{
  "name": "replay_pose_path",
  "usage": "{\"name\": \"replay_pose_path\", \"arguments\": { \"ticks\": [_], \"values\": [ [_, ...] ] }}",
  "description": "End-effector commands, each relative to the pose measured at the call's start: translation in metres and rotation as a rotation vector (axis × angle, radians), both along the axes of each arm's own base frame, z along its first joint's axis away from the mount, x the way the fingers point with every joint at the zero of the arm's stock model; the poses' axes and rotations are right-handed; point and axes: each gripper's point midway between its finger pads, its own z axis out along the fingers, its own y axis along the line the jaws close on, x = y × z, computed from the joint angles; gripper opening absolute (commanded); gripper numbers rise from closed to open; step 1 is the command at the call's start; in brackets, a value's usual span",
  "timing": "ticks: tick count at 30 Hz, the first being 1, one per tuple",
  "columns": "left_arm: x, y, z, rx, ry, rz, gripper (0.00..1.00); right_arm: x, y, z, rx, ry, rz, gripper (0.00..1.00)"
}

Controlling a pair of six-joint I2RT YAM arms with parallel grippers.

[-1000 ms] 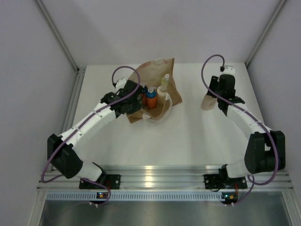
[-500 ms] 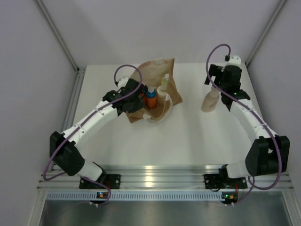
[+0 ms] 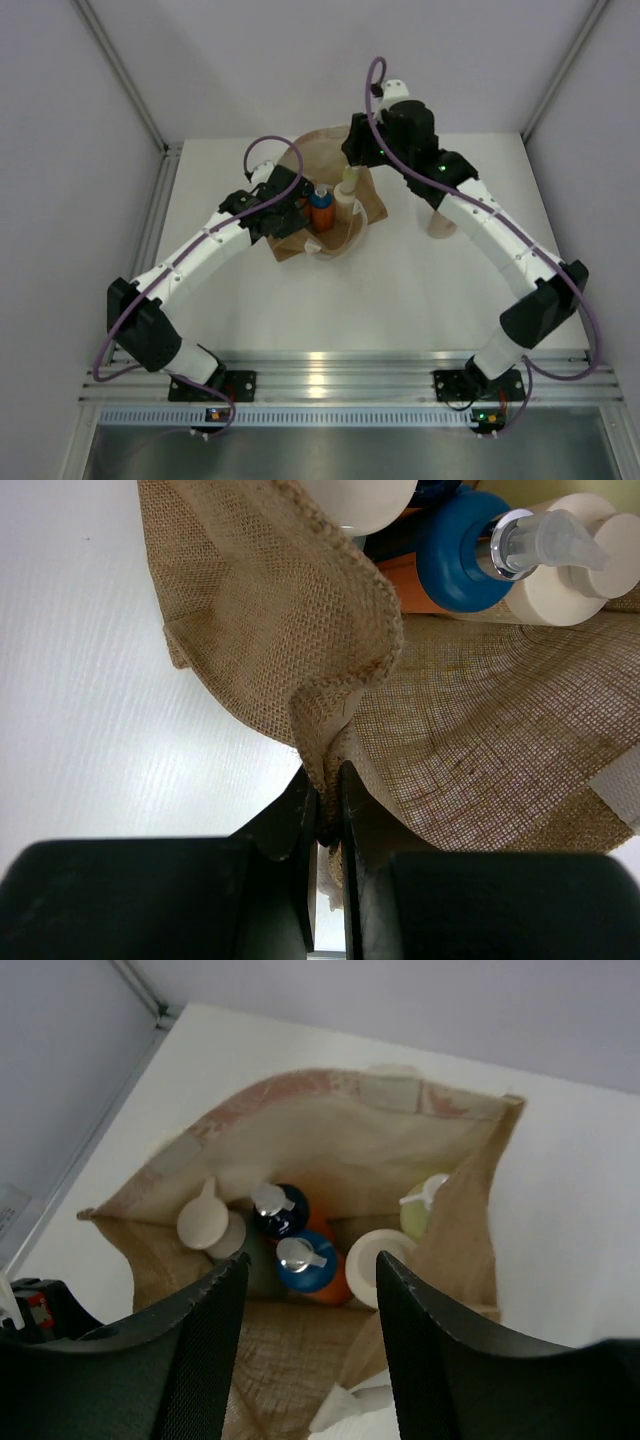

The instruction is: Take the personal care products out of the canvas bag

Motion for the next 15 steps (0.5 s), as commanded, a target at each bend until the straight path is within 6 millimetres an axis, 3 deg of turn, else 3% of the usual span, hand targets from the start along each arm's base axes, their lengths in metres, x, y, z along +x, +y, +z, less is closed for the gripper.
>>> {"name": "replay_pose_path", "arguments": {
  "ticks": [1,2,5,12,15],
  "values": [
    [-0.005,-0.007,-0.012,-0.005,0.062,-0.021,0.00,-0.015,0.033,-0.029,-0.038,0.135,0.070,0.52],
    [-0.004,-0.008,-0.011,-0.009,0.061,-0.022,0.00,-0.015,0.048,-0.043,-0.052,0.164,0.093,0.50],
    [-0.004,-0.008,-0.011,-0.014,0.062,-0.021,0.00,-0.008,0.060,-0.061,-0.052,0.220,0.079,0.47],
    [-0.006,-0.008,-0.016,-0.013,0.079,-0.024,0.00,0.022,0.065,-0.092,-0.092,0.277,-0.024,0.44],
    [-0.006,-0.010,-0.018,-0.019,0.086,-0.022,0.00,0.032,0.052,-0.107,-0.160,0.316,-0.130,0.40]
  ]
}}
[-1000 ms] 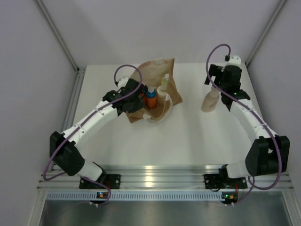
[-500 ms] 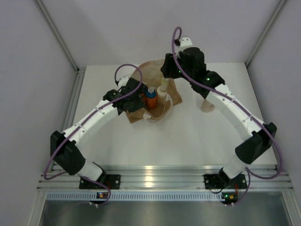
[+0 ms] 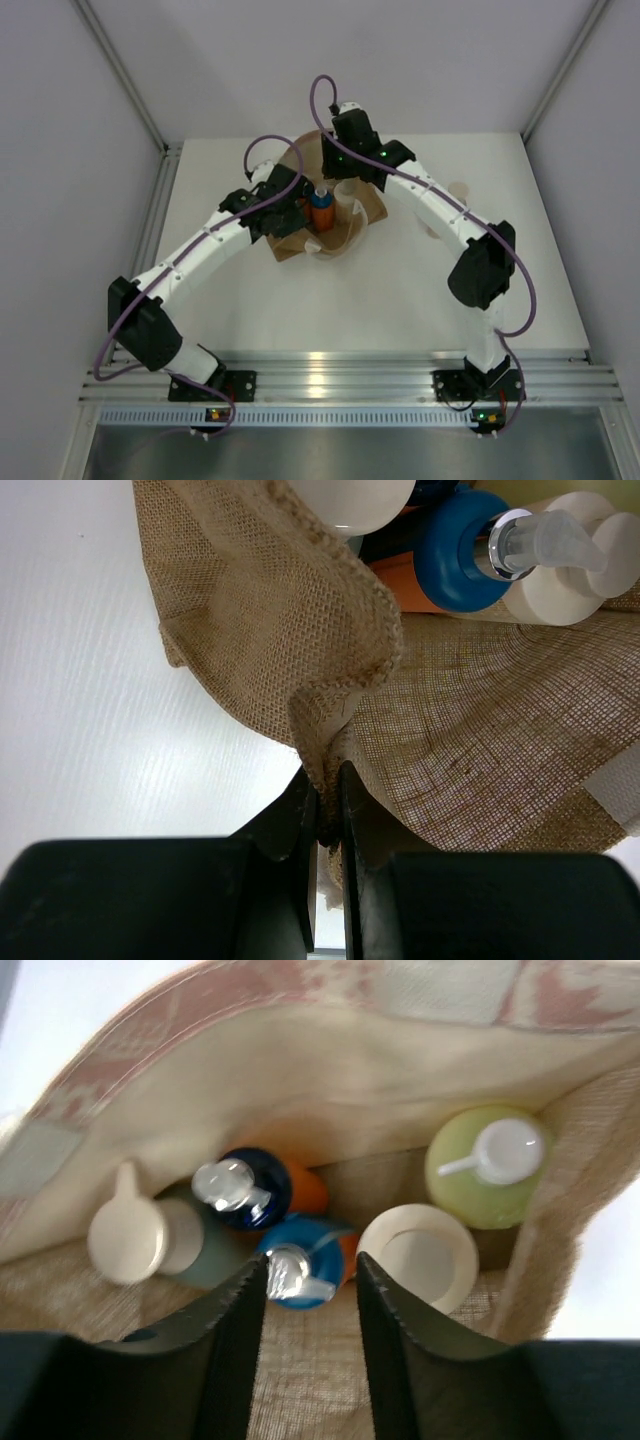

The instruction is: Take the personal care products out of the canvas bag

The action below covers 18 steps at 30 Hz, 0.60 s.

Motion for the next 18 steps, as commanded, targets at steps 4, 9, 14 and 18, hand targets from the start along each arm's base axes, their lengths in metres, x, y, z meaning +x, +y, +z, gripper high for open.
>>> {"name": "replay_pose_path", "arguments": {
  "ticks": [4,9,14,18],
  "values": [
    [-0.005,-0.013,-0.015,-0.025,0.079,-0.023,0.00,0.007,-0.044,-0.002,-0.138,0.000,-0.247,0.37],
    [-0.004,-0.017,-0.016,-0.028,0.085,-0.041,0.00,0.003,-0.059,-0.019,-0.228,0.036,-0.274,0.40],
    [-0.004,-0.018,-0.017,-0.030,0.092,-0.049,0.00,0.004,-0.061,-0.041,-0.288,0.090,-0.286,0.41],
    [-0.004,-0.018,-0.018,-0.027,0.097,-0.058,0.00,0.006,-0.058,-0.053,-0.293,0.117,-0.261,0.50]
  ]
}}
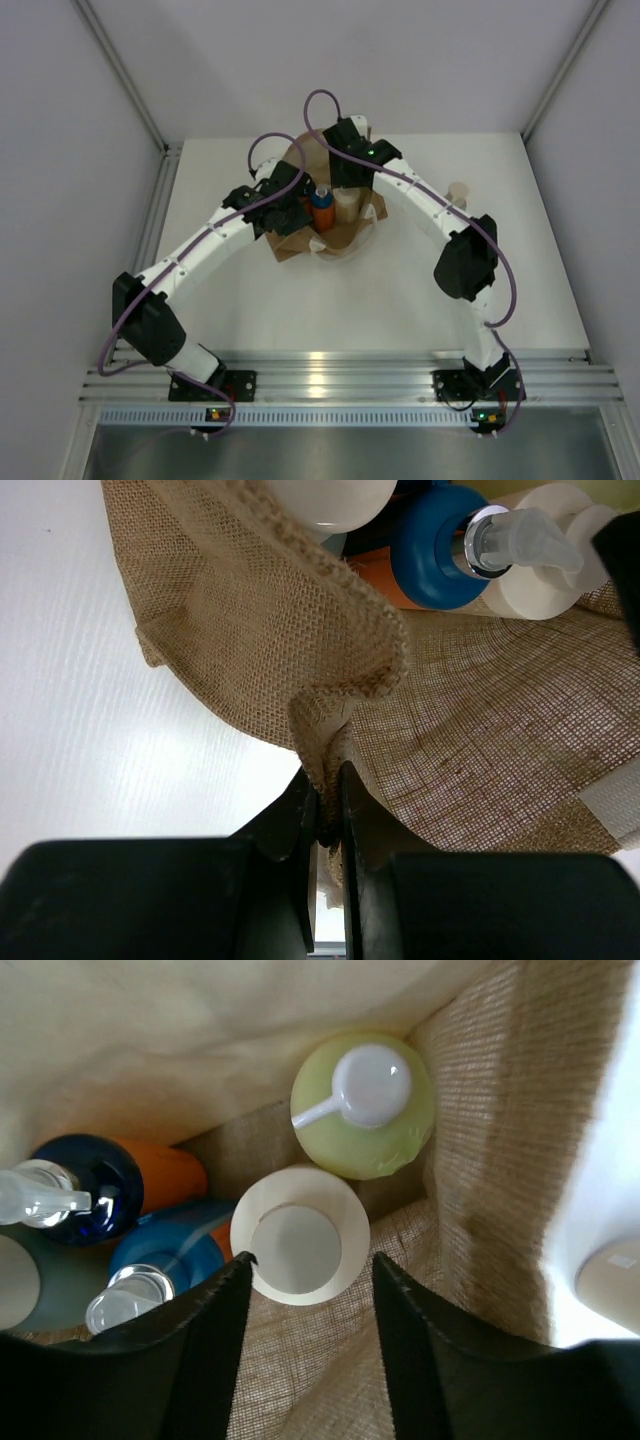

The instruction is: Take the personal care products out of the canvas bag

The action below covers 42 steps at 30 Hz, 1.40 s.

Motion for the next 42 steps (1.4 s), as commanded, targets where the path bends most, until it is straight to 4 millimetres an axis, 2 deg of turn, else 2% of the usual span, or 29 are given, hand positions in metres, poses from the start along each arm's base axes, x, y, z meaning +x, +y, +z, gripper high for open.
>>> {"name": "replay_pose_path", "arguments": {
  "ticks": [1,5,11,17,22,26,27,29,31,34,35,36,37,38,42],
  "values": [
    [-0.008,-0.008,-0.018,0.002,0.081,-0.044,0.00,-0.002,-0.010,-0.010,-0.042,0.053,-0.008,0.53],
    [-0.009,-0.008,-0.017,0.005,0.079,-0.058,0.00,0.006,-0.014,-0.011,-0.019,0.058,-0.020,0.54],
    [-0.007,-0.007,-0.018,0.011,0.081,-0.069,0.00,0.012,-0.008,-0.011,-0.001,0.061,-0.001,0.56],
    [-0.005,-0.004,-0.016,0.009,0.081,-0.076,0.00,0.012,-0.005,-0.036,-0.023,0.108,0.010,0.55],
    [-0.005,-0.004,-0.017,0.009,0.086,-0.084,0.00,0.011,-0.005,-0.046,-0.033,0.128,0.013,0.54],
    [-0.004,-0.003,-0.017,0.009,0.086,-0.086,0.00,0.013,-0.008,-0.048,-0.049,0.122,0.001,0.40],
    [-0.004,-0.003,-0.017,0.008,0.088,-0.087,0.00,0.014,-0.007,-0.045,-0.045,0.116,0.001,0.29],
    [-0.004,-0.003,-0.017,0.007,0.087,-0.087,0.00,0.015,-0.006,-0.038,-0.033,0.102,-0.001,0.20],
    [-0.004,-0.002,-0.017,0.010,0.086,-0.087,0.00,0.017,-0.007,-0.022,-0.019,0.071,-0.005,0.14],
    [-0.004,-0.003,-0.019,0.012,0.093,-0.091,0.00,0.019,-0.007,0.008,0.015,0.013,-0.004,0.00],
    [-0.003,-0.003,-0.020,0.014,0.094,-0.093,0.00,0.019,-0.007,0.017,0.026,-0.003,0.000,0.00],
    [-0.004,-0.003,-0.021,0.015,0.096,-0.091,0.00,0.019,-0.005,0.037,0.053,-0.039,0.012,0.00],
    [-0.004,-0.003,-0.021,0.015,0.096,-0.093,0.00,0.019,-0.005,0.049,0.066,-0.059,0.016,0.00],
    [-0.004,-0.003,-0.022,0.015,0.098,-0.092,0.00,0.017,-0.006,0.073,0.092,-0.104,0.023,0.00],
    [-0.003,-0.003,-0.022,0.015,0.099,-0.089,0.00,0.011,-0.013,0.123,0.124,-0.201,0.041,0.00]
  ]
}}
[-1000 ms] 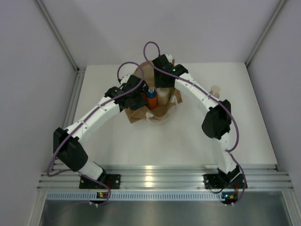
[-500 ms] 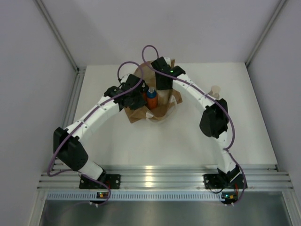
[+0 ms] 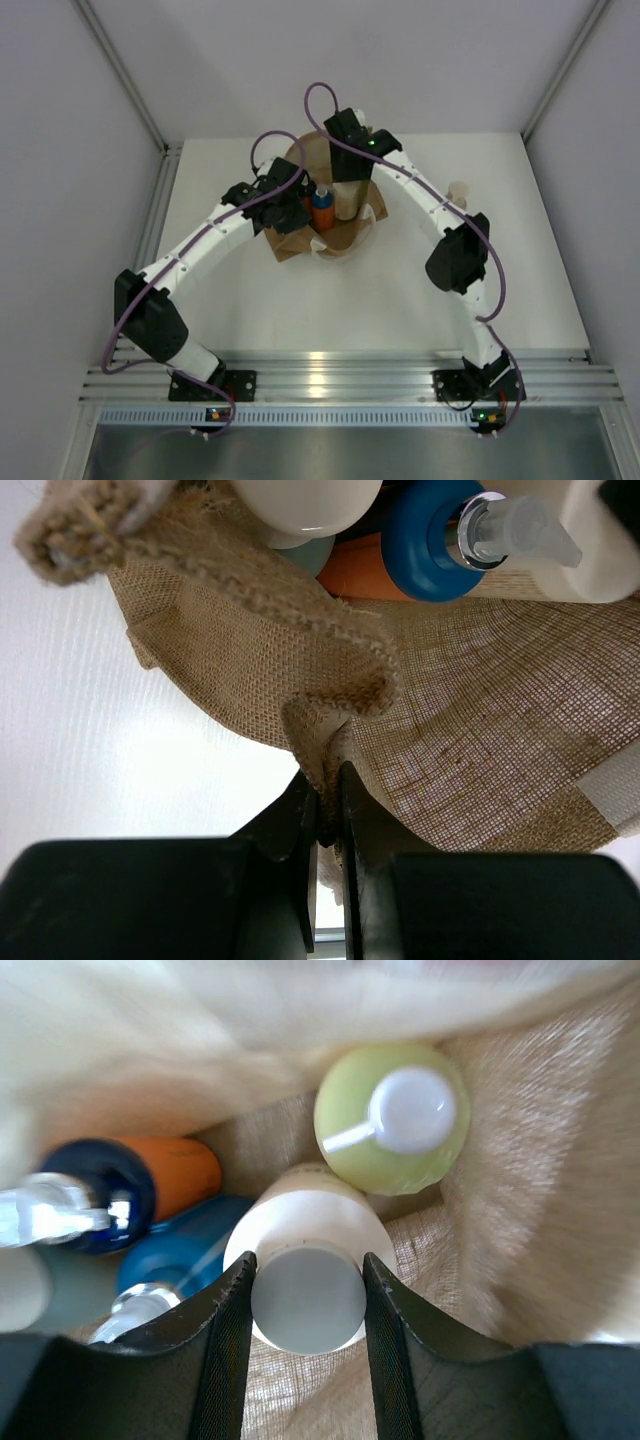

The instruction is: Take the personal care products out of the canvas bag

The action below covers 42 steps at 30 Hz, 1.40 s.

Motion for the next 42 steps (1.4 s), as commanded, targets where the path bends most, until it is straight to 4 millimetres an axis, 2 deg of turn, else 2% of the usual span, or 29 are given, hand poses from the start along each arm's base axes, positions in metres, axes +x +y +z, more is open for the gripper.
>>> {"name": "replay_pose_path", "arguments": {
  "ticks": [1,5,11,16,19,20,22,23,24,28,29,31,33,34,35,36,37,39,40,41,42],
  "values": [
    [-0.007,-0.001,-0.021,0.029,0.076,-0.026,0.00,0.000,-0.023,0.143,0.136,-0.288,-0.017,0.00],
    [-0.007,-0.001,-0.022,0.030,0.079,-0.028,0.00,-0.009,-0.028,0.174,0.163,-0.341,0.010,0.00],
    [-0.008,0.000,-0.023,0.034,0.082,-0.028,0.00,-0.034,-0.036,0.245,0.250,-0.476,0.082,0.00],
    [-0.009,-0.001,-0.024,0.035,0.086,-0.035,0.00,-0.066,-0.043,0.300,0.357,-0.570,0.166,0.00],
    [-0.010,0.000,-0.025,0.037,0.089,-0.035,0.00,-0.078,-0.068,0.327,0.369,-0.637,0.121,0.00],
    [-0.009,0.000,-0.025,0.036,0.087,-0.032,0.00,-0.083,-0.084,0.337,0.370,-0.662,0.087,0.00],
    [-0.010,0.000,-0.025,0.036,0.087,-0.033,0.00,-0.087,-0.102,0.340,0.361,-0.672,0.055,0.00],
    [-0.010,0.000,-0.025,0.036,0.087,-0.033,0.00,-0.086,-0.108,0.329,0.337,-0.650,0.037,0.00],
    [-0.010,0.000,-0.023,0.034,0.083,-0.035,0.00,-0.095,-0.126,0.338,0.337,-0.674,0.008,0.00],
    [-0.009,0.001,-0.022,0.037,0.079,-0.037,0.00,-0.111,-0.167,0.326,0.261,-0.666,-0.089,0.00],
    [-0.009,0.000,-0.022,0.039,0.079,-0.043,0.00,-0.115,-0.187,0.317,0.224,-0.656,-0.149,0.00],
    [-0.009,0.000,-0.021,0.039,0.076,-0.046,0.00,-0.119,-0.208,0.303,0.187,-0.628,-0.217,0.00],
    [-0.009,0.000,-0.021,0.041,0.076,-0.050,0.00,-0.124,-0.245,0.276,0.142,-0.581,-0.342,0.00],
    [-0.010,0.000,-0.021,0.042,0.076,-0.053,0.00,-0.123,-0.258,0.253,0.111,-0.535,-0.379,0.00],
    [-0.011,0.001,-0.023,0.045,0.079,-0.053,0.00,-0.131,-0.287,0.251,0.076,-0.548,-0.477,0.00],
    [-0.012,0.001,-0.023,0.045,0.082,-0.057,0.00,-0.134,-0.302,0.242,0.040,-0.538,-0.531,0.00],
    [-0.012,0.001,-0.023,0.044,0.081,-0.058,0.00,-0.135,-0.315,0.219,-0.001,-0.487,-0.573,0.00],
    [-0.014,0.002,-0.026,0.047,0.088,-0.058,0.00,-0.138,-0.336,0.203,0.009,-0.479,-0.627,0.00],
    [-0.015,0.002,-0.025,0.045,0.087,-0.061,0.00,-0.137,-0.341,0.168,-0.014,-0.417,-0.638,0.00],
    [-0.015,0.003,-0.026,0.046,0.089,-0.059,0.00,-0.136,-0.347,0.171,0.032,-0.470,-0.655,0.00],
    [-0.015,0.003,-0.026,0.046,0.089,-0.059,0.00,-0.133,-0.347,0.161,0.044,-0.471,-0.645,0.00]
  ]
}}
